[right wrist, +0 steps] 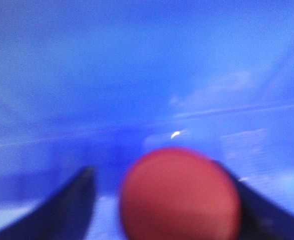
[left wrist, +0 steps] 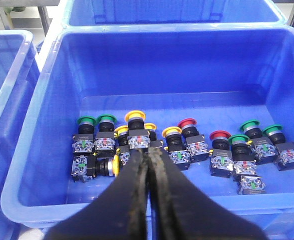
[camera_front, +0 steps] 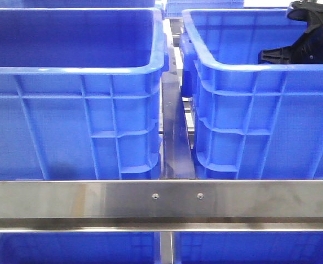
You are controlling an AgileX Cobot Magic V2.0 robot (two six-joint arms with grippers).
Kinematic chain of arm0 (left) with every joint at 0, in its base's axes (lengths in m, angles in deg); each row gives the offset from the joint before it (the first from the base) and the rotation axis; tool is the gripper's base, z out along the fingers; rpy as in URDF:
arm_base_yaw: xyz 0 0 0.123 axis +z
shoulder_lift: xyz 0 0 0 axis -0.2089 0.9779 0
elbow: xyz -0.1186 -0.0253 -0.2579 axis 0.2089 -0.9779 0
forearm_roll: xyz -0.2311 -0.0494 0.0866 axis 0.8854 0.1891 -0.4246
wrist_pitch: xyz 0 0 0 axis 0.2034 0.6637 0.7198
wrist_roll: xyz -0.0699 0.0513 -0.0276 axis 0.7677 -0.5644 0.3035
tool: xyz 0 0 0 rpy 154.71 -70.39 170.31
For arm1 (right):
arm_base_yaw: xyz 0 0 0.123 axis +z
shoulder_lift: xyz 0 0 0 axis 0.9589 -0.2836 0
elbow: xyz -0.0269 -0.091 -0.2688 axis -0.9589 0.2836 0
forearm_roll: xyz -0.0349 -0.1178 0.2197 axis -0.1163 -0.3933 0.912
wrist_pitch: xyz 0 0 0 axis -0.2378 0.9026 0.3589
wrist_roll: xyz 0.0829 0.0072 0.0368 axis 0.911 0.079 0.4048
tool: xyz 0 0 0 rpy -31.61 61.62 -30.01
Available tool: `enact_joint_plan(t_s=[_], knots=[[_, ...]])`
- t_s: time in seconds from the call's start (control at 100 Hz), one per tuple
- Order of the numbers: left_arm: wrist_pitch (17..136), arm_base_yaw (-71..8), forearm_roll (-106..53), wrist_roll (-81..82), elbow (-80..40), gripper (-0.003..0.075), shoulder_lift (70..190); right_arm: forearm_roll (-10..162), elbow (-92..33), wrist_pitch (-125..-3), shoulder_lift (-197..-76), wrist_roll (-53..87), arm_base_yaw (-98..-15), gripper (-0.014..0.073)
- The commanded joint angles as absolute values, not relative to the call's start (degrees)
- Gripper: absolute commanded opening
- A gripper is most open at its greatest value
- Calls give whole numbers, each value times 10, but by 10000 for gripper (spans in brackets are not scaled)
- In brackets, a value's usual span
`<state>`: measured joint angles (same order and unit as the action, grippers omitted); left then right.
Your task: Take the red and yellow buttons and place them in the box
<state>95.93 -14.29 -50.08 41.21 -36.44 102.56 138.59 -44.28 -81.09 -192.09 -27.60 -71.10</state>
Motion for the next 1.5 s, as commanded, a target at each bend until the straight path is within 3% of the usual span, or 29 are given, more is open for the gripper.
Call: enact_joint_plan(t_s=[0.0, 0.5, 1.08, 1.49], knots=[[917, -142, -499, 417, -350, -19, 1028, 1383, -457, -804, -1887, -274, -711, 547], [917, -142, -498, 417, -350, -19, 1028, 1386, -399, -823, -1791, -274, -736, 547], [918, -142, -498, 417, -350, -19, 1028, 1385, -201, -705, -1438, -313, -741, 540], [918, -142, -498, 417, -350, -19, 1028, 1385, -59, -716, -1226, -313, -741, 539]])
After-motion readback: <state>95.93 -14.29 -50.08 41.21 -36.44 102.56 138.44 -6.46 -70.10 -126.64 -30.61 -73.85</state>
